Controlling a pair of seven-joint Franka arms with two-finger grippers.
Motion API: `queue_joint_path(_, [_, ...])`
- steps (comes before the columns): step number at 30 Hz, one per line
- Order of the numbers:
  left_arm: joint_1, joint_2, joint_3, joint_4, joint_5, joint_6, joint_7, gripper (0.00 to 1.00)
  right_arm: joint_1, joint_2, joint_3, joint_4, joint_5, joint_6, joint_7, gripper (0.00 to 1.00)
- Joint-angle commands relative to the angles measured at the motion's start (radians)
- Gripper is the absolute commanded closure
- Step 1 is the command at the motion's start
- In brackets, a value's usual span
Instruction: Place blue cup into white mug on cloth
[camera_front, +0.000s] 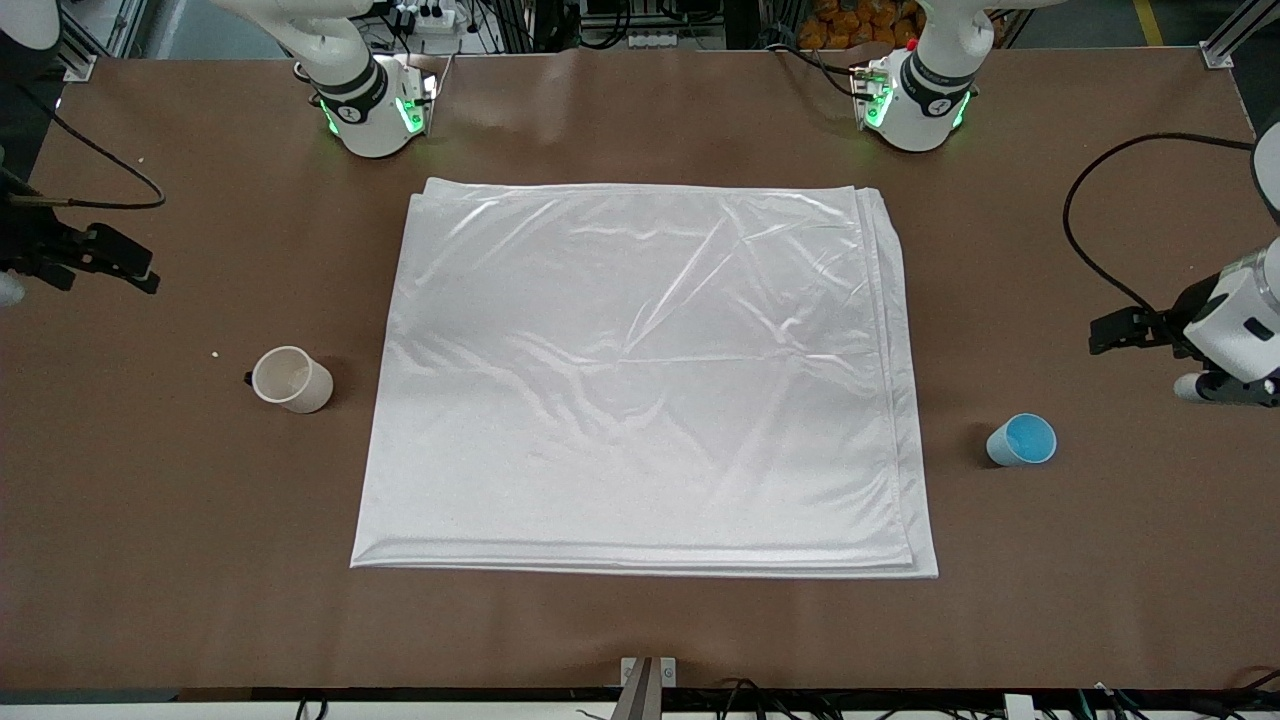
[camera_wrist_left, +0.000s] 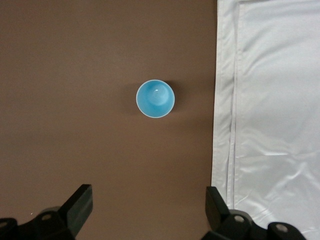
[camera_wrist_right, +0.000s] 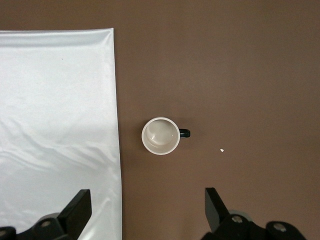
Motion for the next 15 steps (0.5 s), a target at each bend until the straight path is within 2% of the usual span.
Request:
queue_joint_path(1, [0.022, 0.061, 0.002, 0.014, -0.002, 0.061, 0.038, 0.00, -0.001, -0.025, -0.003, -0.093, -0.005, 0.083, -0.119, 0.00])
queue_joint_path(8, [0.047, 0.153, 0.002, 0.014, -0.002, 0.157, 0.053, 0.00, -0.002, -0.030, -0.005, -0.214, -0.007, 0.191, -0.254, 0.00])
queue_joint_path(15, [0.050, 0.227, 0.002, 0.014, -0.002, 0.237, 0.053, 0.00, -0.013, -0.027, -0.008, -0.283, -0.007, 0.249, -0.433, 0.00])
